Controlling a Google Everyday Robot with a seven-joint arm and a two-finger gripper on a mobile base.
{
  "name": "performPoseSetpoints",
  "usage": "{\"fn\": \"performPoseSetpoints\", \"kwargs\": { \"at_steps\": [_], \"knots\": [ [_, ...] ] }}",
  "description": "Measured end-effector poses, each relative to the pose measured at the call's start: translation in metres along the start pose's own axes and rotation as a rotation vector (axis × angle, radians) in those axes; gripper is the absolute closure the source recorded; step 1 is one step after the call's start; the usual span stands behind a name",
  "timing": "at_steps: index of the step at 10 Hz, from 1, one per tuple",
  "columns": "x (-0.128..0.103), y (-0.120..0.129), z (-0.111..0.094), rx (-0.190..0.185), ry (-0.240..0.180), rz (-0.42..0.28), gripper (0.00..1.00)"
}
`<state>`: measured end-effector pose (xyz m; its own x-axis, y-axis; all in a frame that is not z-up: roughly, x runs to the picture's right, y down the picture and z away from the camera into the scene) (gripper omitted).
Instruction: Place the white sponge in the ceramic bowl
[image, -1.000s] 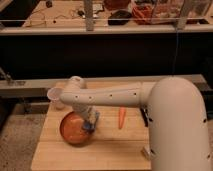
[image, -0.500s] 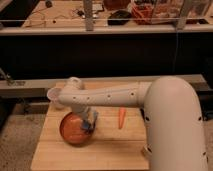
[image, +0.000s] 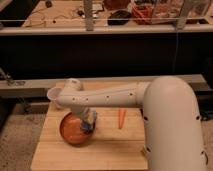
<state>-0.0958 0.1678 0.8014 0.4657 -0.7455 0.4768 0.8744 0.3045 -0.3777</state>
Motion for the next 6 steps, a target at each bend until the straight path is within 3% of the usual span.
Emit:
{"fn": "performPoseSetpoints", "kwargs": {
  "at_steps": [2,6],
  "knots": [
    [-0.0006,-0.0005,0.0019,0.002,0.004,-0.004,0.25],
    [-0.0022,-0.0023,0.0048,0.006,0.011,-0.016,0.2]
  ]
}}
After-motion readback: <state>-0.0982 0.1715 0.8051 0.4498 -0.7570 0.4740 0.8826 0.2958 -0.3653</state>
